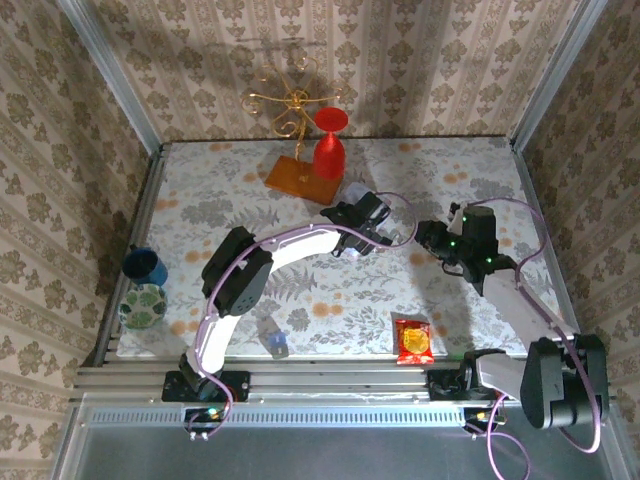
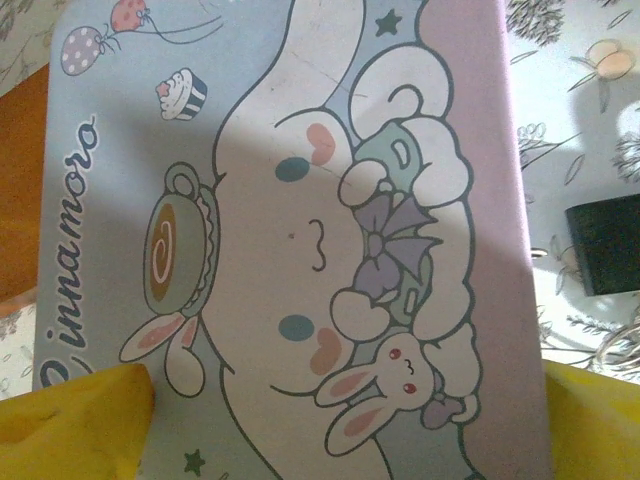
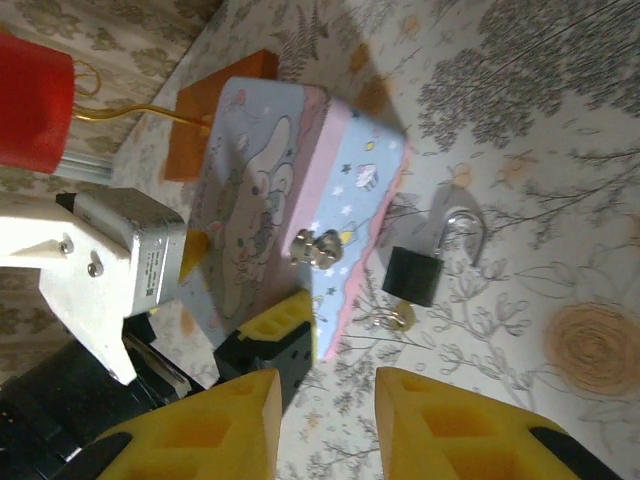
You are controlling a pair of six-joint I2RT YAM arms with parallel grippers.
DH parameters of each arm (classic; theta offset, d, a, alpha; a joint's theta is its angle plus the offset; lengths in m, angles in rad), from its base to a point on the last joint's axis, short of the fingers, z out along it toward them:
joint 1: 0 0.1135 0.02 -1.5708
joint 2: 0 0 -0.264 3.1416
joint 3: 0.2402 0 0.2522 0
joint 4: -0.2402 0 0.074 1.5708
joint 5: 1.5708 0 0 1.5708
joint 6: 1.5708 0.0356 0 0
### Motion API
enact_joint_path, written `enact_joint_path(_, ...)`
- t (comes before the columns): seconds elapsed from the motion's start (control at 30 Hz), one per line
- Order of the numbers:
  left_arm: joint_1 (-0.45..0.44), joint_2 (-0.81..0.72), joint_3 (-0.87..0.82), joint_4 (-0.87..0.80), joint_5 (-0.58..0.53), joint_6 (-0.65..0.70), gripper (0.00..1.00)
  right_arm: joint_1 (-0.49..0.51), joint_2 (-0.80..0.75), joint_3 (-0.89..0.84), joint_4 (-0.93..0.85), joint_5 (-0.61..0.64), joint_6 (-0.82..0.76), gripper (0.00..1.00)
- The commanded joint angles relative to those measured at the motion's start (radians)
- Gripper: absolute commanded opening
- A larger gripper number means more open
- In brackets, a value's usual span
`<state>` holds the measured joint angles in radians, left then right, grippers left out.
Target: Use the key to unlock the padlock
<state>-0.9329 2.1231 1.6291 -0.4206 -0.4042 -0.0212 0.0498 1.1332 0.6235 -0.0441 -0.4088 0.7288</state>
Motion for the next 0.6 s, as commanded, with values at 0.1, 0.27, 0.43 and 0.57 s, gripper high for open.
enact_joint_path(0.1, 0.027, -0.037, -0.082, -0.162, -0.025, -0.022, 0.93, 0.120, 0.051, 0.073, -0.254, 0.208, -0.114, 0.31)
enact_joint_path(0.27, 0.026, -0.121, -0.123, -0.162, -0.030, -0.042, 0.99, 0.228, 0.196, 0.193, -0.289, 0.330, -0.149, 0.30)
enact_joint_path(0.43, 0.014, -0.256, -0.189, -0.165, -0.012, -0.088, 1.00, 0.321, 0.395, 0.360, -0.360, 0.473, -0.176, 0.32)
enact_joint_path(0.57, 0.013, -0.362, -0.274, -0.167, 0.012, -0.158, 1.00, 0.403, 0.540, 0.504, -0.459, 0.632, -0.187, 0.38)
